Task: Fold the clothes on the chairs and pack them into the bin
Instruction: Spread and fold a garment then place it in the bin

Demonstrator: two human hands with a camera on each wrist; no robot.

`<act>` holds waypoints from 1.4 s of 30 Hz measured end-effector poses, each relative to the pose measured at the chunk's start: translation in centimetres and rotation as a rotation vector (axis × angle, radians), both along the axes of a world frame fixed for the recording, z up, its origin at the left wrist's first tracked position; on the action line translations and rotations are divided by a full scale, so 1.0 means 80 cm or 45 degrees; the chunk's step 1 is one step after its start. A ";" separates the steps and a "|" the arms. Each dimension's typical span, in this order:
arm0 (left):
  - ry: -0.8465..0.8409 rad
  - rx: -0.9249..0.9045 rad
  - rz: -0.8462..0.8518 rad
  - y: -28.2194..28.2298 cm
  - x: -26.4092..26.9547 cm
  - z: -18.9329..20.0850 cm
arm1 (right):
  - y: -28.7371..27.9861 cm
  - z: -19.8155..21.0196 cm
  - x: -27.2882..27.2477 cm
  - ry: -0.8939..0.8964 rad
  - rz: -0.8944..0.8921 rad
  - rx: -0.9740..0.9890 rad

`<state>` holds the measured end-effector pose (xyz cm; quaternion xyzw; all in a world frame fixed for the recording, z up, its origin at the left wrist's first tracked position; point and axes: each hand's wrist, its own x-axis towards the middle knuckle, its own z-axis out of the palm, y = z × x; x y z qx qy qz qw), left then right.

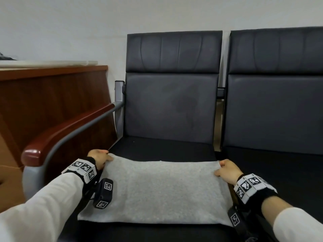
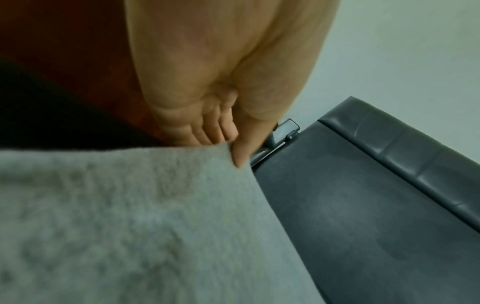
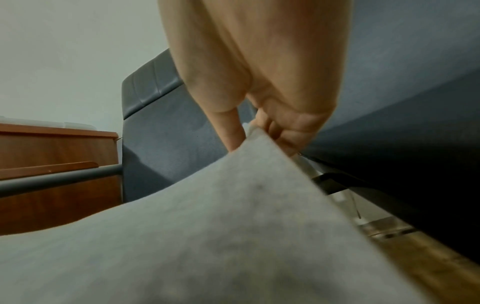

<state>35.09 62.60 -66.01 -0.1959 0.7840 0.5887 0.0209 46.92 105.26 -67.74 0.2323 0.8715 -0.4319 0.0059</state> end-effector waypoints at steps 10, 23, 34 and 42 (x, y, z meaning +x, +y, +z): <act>0.252 -0.544 -0.371 0.049 0.080 0.051 | -0.014 0.023 0.061 -0.306 -0.039 -0.408; -0.216 0.037 -0.799 0.198 0.203 0.011 | -0.034 0.033 0.122 0.256 -0.212 -1.320; -0.134 0.603 -0.735 0.238 0.210 0.013 | -0.118 0.119 0.086 0.468 0.006 -1.125; -0.168 0.671 -0.367 0.111 0.158 0.013 | -0.266 0.069 0.052 0.127 0.449 -0.916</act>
